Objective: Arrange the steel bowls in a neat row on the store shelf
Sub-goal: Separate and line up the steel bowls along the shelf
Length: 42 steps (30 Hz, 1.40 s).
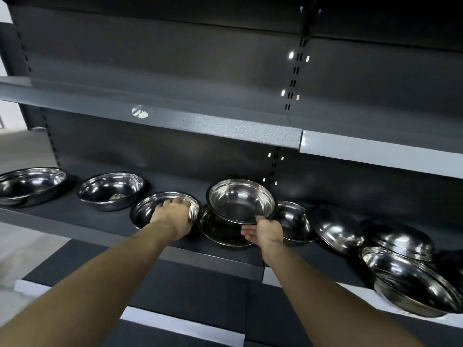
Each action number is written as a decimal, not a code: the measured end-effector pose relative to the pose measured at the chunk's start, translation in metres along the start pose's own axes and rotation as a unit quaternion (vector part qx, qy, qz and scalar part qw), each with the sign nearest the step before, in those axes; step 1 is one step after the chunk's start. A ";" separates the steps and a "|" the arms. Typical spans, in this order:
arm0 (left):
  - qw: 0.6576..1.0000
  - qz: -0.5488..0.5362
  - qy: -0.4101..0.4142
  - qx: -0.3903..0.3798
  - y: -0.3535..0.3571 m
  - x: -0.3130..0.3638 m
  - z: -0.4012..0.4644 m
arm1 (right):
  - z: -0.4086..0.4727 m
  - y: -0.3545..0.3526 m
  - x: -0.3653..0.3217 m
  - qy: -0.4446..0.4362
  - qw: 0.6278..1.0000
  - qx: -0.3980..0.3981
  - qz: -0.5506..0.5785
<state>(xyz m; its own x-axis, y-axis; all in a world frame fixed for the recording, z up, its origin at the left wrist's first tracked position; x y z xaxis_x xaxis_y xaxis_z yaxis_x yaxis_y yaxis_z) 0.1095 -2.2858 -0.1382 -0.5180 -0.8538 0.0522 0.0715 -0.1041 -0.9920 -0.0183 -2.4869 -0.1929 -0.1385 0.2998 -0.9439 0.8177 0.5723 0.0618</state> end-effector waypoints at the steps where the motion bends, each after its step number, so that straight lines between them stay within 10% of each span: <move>1: 1.000 0.000 -0.001 -0.002 0.001 -0.003 -0.001 | -0.002 0.001 0.002 0.000 1.000 0.001 -0.007; 42: 0.997 -0.006 0.080 -0.010 0.011 0.058 0.010 | 0.003 -0.083 0.003 -0.106 0.971 0.159 -0.142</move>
<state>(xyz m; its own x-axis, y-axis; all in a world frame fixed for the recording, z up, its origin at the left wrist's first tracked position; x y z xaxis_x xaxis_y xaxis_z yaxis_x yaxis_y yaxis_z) 0.0890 -2.3417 -0.1449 -0.6476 -0.7605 0.0476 0.0482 -0.1033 -0.9935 -0.0847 -2.5355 -0.2013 -0.2926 -0.0181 -0.9561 0.8993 0.3346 -0.2816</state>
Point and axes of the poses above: each hand's wrist, its own z-axis towards the middle knuckle, its own y-axis out of the palm, x = y × z, the point moved 7 cm from there along z, towards the middle knuckle, and after that the axes turned 5 degrees about x, right-handed, at the moved point
